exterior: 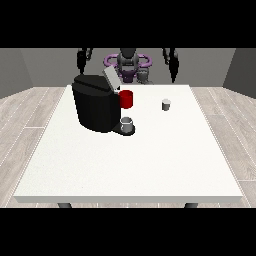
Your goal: Insert the coffee pod into the coffee machine and close the lid
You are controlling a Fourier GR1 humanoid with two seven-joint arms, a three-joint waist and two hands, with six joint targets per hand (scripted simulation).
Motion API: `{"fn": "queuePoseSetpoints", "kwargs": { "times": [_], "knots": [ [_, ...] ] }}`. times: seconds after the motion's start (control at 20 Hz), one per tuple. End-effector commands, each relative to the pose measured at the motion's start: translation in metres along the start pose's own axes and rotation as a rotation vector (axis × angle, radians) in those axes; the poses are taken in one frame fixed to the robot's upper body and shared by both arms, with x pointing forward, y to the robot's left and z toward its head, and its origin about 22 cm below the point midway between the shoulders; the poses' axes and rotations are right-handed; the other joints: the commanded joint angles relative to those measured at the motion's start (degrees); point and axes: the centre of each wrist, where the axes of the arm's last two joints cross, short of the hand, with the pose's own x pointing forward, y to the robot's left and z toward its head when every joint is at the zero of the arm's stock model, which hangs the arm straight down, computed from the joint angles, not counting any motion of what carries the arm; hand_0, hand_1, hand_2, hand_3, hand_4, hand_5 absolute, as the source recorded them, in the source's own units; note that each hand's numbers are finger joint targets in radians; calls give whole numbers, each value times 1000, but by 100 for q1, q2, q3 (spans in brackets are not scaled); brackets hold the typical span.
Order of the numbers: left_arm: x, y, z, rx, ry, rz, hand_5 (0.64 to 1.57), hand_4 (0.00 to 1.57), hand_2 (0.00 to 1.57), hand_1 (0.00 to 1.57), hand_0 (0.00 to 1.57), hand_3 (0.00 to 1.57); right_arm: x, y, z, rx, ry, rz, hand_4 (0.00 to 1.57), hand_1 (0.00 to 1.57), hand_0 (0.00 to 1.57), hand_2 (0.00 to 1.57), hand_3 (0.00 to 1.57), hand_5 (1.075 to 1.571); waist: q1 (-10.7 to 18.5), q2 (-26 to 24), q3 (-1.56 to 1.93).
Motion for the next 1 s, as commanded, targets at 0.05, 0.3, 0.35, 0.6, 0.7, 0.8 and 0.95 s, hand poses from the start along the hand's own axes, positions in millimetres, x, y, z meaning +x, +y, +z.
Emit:
{"fn": "queuePoseSetpoints", "kwargs": {
  "times": [0.05,0.3,0.35,0.6,0.7,0.8,0.95],
  "knots": [
    [-1,5,-3,0,-84,15,1571,273,0,0,0,0,-6,-12,-2,-21,2,-16,128,0,0,0,0,1571,-29,90,63],
    [-12,6,25,-88,-199,53,1571,273,0,0,0,0,-29,-8,17,-253,21,-56,128,0,0,0,0,1571,70,-292,62],
    [-11,22,30,-102,-191,66,1571,282,0,0,0,0,-36,-19,23,-273,41,-70,109,0,0,0,0,1571,148,-315,63],
    [11,12,26,-120,-195,-98,1571,320,0,0,0,0,-37,-18,18,-279,-14,-80,217,0,0,0,0,1571,185,-202,66],
    [10,42,10,-65,-205,-198,1571,0,0,0,0,0,-21,1,10,-242,-12,-63,217,0,0,0,0,1571,-114,-14,62],
    [21,53,0,-68,-204,-220,1571,0,0,0,0,0,-27,2,7,-221,-40,-80,158,0,0,0,0,1571,-103,167,63],
    [23,74,-18,-39,-128,-212,1571,0,0,0,0,0,-12,23,7,-153,-96,-109,134,0,0,0,0,1571,-509,331,61]
  ]
}}
